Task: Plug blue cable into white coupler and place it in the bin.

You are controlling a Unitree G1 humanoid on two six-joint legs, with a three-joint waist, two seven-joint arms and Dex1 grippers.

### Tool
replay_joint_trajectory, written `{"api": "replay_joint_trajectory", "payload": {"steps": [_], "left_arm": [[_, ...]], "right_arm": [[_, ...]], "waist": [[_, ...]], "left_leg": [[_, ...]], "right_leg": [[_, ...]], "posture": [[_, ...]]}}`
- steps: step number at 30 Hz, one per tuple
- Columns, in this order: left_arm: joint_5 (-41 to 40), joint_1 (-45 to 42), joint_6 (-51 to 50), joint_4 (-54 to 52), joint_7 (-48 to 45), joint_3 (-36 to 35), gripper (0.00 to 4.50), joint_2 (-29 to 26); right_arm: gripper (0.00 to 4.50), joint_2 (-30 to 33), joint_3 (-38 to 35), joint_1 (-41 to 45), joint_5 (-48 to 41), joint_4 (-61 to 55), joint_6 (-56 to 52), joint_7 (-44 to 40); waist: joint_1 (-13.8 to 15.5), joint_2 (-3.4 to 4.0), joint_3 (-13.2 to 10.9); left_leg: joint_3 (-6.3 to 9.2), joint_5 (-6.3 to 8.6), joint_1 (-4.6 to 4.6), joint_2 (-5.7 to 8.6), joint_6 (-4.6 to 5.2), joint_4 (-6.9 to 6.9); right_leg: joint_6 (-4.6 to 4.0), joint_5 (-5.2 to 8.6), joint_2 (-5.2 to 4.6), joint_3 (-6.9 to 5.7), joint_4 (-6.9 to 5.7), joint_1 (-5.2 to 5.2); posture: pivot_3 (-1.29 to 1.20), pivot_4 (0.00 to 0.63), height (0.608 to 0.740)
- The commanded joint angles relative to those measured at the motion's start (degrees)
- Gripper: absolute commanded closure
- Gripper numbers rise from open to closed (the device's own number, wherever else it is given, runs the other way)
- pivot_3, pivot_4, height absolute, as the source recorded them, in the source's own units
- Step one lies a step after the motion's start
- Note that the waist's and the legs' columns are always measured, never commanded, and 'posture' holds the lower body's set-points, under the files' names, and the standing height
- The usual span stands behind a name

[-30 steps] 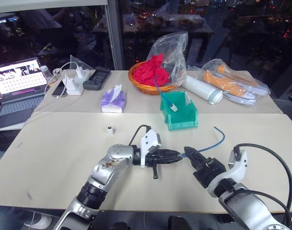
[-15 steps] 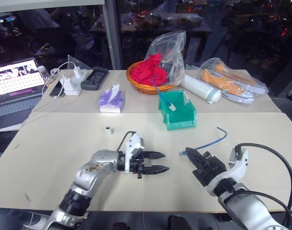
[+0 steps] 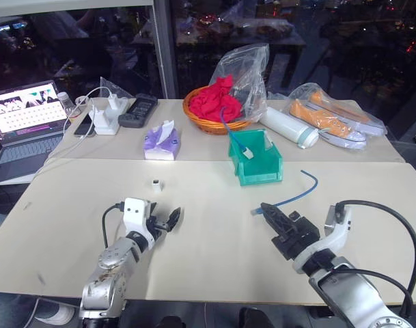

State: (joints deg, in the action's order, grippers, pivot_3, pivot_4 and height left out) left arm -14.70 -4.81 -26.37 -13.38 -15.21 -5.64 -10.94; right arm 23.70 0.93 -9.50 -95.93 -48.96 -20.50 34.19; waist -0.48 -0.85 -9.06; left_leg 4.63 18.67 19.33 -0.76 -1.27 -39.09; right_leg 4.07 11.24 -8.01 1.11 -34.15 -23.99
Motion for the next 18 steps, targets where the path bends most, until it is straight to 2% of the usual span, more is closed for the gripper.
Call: {"api": "replay_joint_trajectory", "payload": {"steps": [1, 5, 11, 14, 18], "left_arm": [[4.1, -4.9, 3.4, 5.2, 5.8, -1.1, 0.02, 0.6], [5.2, -9.6, 6.9, 12.9, 6.8, -1.2, 0.02, 1.1], [6.8, -16.2, 13.5, 27.4, 6.1, -0.2, 0.02, 2.0], [7.6, -17.3, 15.5, 30.2, 6.4, 0.2, 0.82, 2.3], [8.6, -15.6, 15.7, 28.4, 6.7, 1.1, 2.33, 2.5]], "right_arm": [[4.5, 2.3, -0.4, 1.9, 0.8, -0.8, -1.5, -2.0], [4.5, 4.7, 0.0, 3.5, 2.5, -1.2, -2.5, -2.7], [4.5, 4.7, 0.2, 3.5, 3.4, -1.2, -2.3, -2.7], [4.5, 4.7, 0.1, 3.5, 3.7, -1.2, -2.2, -2.6], [4.5, 4.4, 0.0, 2.7, 4.2, -1.8, -1.8, -2.4]], "waist": [[0.0, 0.0, 0.0], [-0.2, -0.01, 0.0], [0.1, 0.0, 0.0], [0.3, 0.01, 0.0], [0.3, 0.01, 0.0]], "left_leg": [[0.0, 0.0, 0.0, 0.0, -0.01, 0.0], [0.0, -0.01, -0.01, 0.01, -0.01, 0.0], [-0.01, -0.01, 0.0, 0.02, -0.01, 0.0], [-0.01, -0.02, -0.11, 0.01, -0.02, -0.01], [0.01, -0.01, -0.18, 0.0, -0.01, 0.0]], "right_leg": [[-0.02, -0.01, 0.0, 0.0, 0.01, 0.01], [-0.02, -0.03, 0.01, -0.01, 0.03, 0.02], [-0.01, -0.03, 0.0, -0.01, 0.07, 0.06], [-0.01, -0.03, 0.01, -0.02, 0.05, 0.22], [0.0, -0.02, 0.01, -0.05, 0.1, 0.66]], "posture": [[0.0, 0.15, 0.74], [0.0, 0.15, 0.74], [0.0, 0.15, 0.74], [0.0, 0.15, 0.74], [0.0, 0.15, 0.74]]}}
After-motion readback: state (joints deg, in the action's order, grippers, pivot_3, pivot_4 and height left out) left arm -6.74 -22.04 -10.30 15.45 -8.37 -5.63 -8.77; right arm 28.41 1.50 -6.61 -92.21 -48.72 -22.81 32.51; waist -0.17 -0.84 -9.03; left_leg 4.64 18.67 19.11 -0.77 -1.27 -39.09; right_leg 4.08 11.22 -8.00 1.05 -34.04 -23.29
